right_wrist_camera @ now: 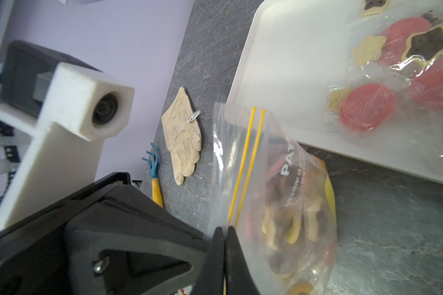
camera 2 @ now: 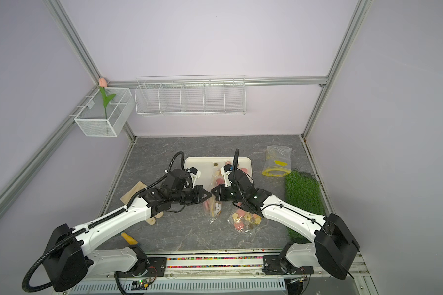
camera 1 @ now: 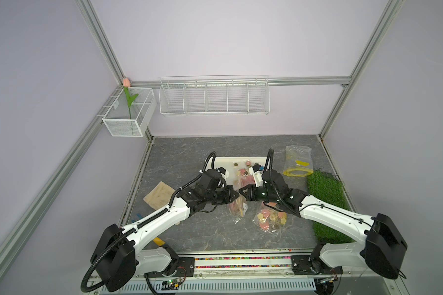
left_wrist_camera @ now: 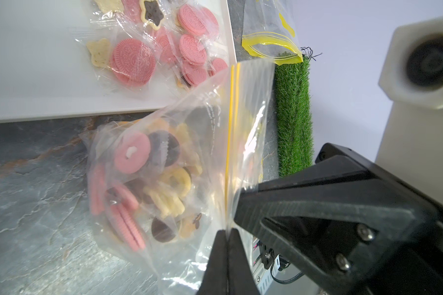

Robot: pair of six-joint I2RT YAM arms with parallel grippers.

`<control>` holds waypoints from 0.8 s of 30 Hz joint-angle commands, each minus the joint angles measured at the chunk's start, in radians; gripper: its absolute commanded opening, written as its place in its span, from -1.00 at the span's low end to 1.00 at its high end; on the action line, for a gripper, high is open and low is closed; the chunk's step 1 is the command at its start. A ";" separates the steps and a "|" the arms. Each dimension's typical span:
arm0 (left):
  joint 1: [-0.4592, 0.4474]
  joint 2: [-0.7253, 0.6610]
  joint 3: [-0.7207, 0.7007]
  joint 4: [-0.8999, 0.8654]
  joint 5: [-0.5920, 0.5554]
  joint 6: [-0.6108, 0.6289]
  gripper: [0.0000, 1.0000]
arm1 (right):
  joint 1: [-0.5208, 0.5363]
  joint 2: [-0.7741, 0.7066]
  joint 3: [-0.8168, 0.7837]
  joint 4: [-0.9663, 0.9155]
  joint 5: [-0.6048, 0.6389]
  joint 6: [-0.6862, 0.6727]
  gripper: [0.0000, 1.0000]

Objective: Pour cookies out of the ziploc bag
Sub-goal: Open the ziploc bag at the center of the board.

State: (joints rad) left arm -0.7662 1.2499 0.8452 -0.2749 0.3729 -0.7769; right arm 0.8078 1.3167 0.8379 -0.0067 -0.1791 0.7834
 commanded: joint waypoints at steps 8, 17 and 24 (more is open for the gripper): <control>-0.002 -0.049 0.041 -0.092 -0.090 0.023 -1.00 | 0.005 -0.051 -0.008 -0.044 0.061 -0.043 -0.87; -0.002 -0.051 0.038 -0.095 -0.101 0.026 -1.00 | 0.005 -0.062 -0.008 -0.067 0.079 -0.056 -0.87; -0.002 -0.044 0.043 -0.098 -0.098 0.027 -1.00 | 0.005 -0.062 -0.003 -0.072 0.084 -0.058 -0.87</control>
State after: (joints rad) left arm -0.7727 1.2190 0.8597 -0.3462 0.2920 -0.7650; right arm 0.8150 1.2793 0.8379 -0.0669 -0.1188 0.7403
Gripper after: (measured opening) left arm 0.046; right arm 0.066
